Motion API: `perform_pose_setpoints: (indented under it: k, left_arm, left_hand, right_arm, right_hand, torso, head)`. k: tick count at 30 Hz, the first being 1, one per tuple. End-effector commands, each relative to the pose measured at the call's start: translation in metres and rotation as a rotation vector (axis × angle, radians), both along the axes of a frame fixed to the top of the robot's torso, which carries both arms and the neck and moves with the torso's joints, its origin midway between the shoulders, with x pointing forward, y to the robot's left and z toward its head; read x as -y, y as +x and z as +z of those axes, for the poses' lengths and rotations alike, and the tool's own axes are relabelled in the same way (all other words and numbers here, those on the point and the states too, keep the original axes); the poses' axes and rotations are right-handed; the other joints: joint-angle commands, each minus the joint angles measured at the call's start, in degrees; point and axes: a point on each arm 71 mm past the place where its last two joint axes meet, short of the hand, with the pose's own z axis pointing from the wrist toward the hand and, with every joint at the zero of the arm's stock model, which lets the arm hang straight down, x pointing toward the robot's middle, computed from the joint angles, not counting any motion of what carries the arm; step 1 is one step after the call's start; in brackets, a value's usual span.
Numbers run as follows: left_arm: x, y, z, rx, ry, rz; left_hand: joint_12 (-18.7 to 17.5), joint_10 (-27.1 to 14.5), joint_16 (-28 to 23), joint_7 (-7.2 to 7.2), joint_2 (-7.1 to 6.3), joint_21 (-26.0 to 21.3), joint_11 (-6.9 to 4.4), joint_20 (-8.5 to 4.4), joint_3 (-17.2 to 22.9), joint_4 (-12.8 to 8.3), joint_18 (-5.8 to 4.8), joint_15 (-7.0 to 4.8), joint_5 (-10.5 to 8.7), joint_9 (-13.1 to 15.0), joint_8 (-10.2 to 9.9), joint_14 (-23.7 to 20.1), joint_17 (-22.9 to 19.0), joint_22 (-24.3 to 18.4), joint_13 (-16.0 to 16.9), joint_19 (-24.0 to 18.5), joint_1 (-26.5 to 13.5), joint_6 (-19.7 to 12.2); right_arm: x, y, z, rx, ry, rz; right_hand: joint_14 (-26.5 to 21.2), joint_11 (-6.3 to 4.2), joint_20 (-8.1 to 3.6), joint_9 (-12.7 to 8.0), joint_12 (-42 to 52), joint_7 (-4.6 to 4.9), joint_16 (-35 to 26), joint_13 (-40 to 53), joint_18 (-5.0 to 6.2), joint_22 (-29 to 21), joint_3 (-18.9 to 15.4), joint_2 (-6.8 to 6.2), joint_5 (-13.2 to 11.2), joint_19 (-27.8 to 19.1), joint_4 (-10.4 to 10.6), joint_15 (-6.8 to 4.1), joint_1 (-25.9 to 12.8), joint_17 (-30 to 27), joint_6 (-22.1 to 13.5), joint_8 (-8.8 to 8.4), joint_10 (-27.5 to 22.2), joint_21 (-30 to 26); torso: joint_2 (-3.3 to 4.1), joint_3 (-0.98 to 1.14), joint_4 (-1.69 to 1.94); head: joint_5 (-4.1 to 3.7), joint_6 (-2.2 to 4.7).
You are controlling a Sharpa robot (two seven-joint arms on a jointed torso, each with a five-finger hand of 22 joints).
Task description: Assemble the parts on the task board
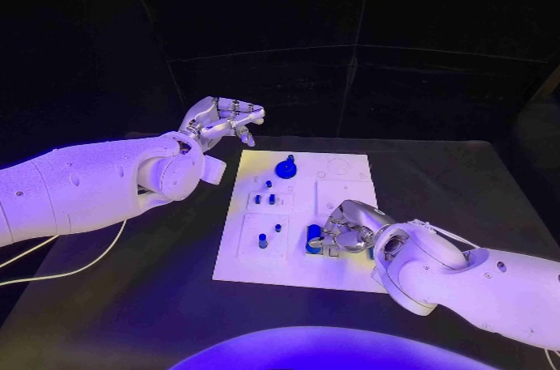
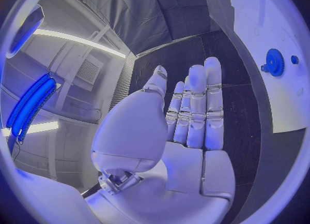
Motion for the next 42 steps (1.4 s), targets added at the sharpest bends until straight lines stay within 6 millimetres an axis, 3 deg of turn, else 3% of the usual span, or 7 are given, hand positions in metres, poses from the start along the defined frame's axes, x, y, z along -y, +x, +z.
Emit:
perform_pose_setpoints:
  k: [1,11,18,25,33,37,42]
  left_arm:
    - [0.001,0.000,0.002,0.013,-0.014,-0.013]
    - [0.002,0.001,0.002,0.012,-0.014,-0.017]
    - [0.001,0.001,0.002,0.012,-0.015,-0.017]
    - [0.001,0.000,0.002,0.014,-0.016,-0.018]
    - [0.001,0.000,0.003,0.022,-0.024,-0.027]
    - [0.003,0.000,0.003,0.024,-0.026,-0.031]
    - [0.006,-0.001,0.002,0.024,-0.028,-0.036]
  left_hand:
    - [0.3,-0.3,-0.1,-0.04,-0.02,-0.3,-0.05,0.25,-0.4,0.0,0.83,-0.04,0.21,-0.1,0.0,-0.4,-0.1,-0.1,0.0,-0.3,-0.4,-0.4]
    - [0.5,-0.5,-0.1,-0.03,0.10,-0.4,-0.04,0.27,-0.4,-0.1,0.83,-0.02,0.21,-0.1,0.0,-0.5,-0.1,-0.2,0.0,-0.3,-0.3,-0.4]
    - [0.5,-0.5,-0.1,-0.03,0.10,-0.4,-0.04,0.27,-0.4,-0.1,0.83,-0.02,0.21,-0.1,0.0,-0.5,-0.1,-0.2,0.0,-0.3,-0.2,-0.4]
    - [0.5,-0.6,-0.1,-0.03,0.18,-0.5,-0.03,0.27,-0.4,-0.2,0.83,-0.02,0.21,0.0,0.0,-0.5,-0.1,-0.2,0.0,-0.3,-0.1,-0.4]
    - [0.6,-0.7,0.0,-0.03,0.22,-0.5,-0.02,0.28,-0.4,-0.2,0.83,-0.01,0.21,0.0,0.0,-0.6,-0.1,-0.2,0.0,-0.3,-0.1,-0.4]
    - [0.6,-0.7,0.0,-0.03,0.22,-0.5,-0.02,0.28,-0.4,-0.2,0.83,-0.01,0.21,0.0,0.0,-0.6,-0.1,-0.2,0.0,-0.3,-0.1,-0.4]
    - [0.6,-0.7,0.0,-0.04,0.24,-0.5,-0.02,0.28,-0.4,-0.2,0.83,-0.01,0.21,0.0,0.0,-0.6,-0.1,-0.2,0.0,-0.3,-0.1,-0.4]
  right_arm:
    - [0.003,0.000,-0.006,-0.028,-0.064,0.014]
    - [0.009,0.000,-0.007,-0.029,-0.086,0.008]
    - [0.010,-0.001,-0.005,-0.020,-0.073,0.014]
    - [0.013,-0.001,-0.001,0.012,-0.013,0.003]
    - [0.045,-0.009,0.015,0.047,0.122,0.024]
    - [0.069,-0.012,0.019,0.041,0.103,-0.009]
    - [0.097,-0.010,0.019,0.060,0.018,-0.075]
  right_hand:
    - [4.5,-0.06,-0.46,0.1,0.3,-0.45,0.0,3.4,-0.36,12.2,0.3,0.60,-1.7,3.6,-1.3,-0.36,2.3,7.6,0.0,0.38,0.3,0.1]
    - [4.5,-0.13,-0.51,0.2,0.3,-0.51,0.0,3.6,-0.37,12.2,0.8,0.66,-2.2,3.7,-2.8,-0.41,3.9,7.5,0.0,0.33,0.3,0.2]
    - [4.5,0.02,-0.46,0.2,0.2,-0.31,0.0,3.6,-0.37,12.2,0.4,0.43,-2.4,3.7,-2.5,-0.32,2.9,7.5,0.0,0.26,0.3,0.2]
    - [4.4,0.29,-0.34,0.0,-0.4,0.04,-0.1,3.1,-0.33,12.1,-0.2,0.19,-2.2,3.5,-1.9,-0.13,1.4,7.3,-0.7,-0.25,-0.1,0.0]
    - [4.3,2.23,0.88,-1.7,-1.5,2.40,-0.6,2.4,-0.12,11.4,0.5,1.42,0.8,3.0,-2.7,1.40,2.6,6.7,-5.6,-4.67,-0.9,-0.6]
    - [4.2,2.61,1.31,-2.2,-2.2,2.80,-0.9,1.8,-0.02,11.1,0.3,1.56,1.3,2.7,-2.5,1.77,2.1,6.1,-5.9,-5.68,-1.4,-0.9]
    - [4.0,2.64,1.62,-2.4,-2.9,2.72,-1.3,1.3,0.10,10.8,-0.4,1.55,1.7,2.5,-1.6,1.89,0.5,5.5,-4.9,-6.17,-1.9,-1.2]
  torso:
    - [-0.04,0.04,-0.08]
    - [-0.11,0.03,0.08]
    - [-0.01,0.03,-0.04]
    - [-0.06,0.01,-0.02]
    - [-0.10,-0.05,-0.27]
    - [-0.19,-0.11,-0.50]
    - [-0.25,-0.07,-0.54]
  head:
    - [-0.08,-0.07]
    - [-0.24,-0.22]
    - [-0.09,0.17]
    - [-0.03,-0.15]
    - [-0.59,0.45]
    - [-0.95,0.45]
    - [-1.56,0.43]
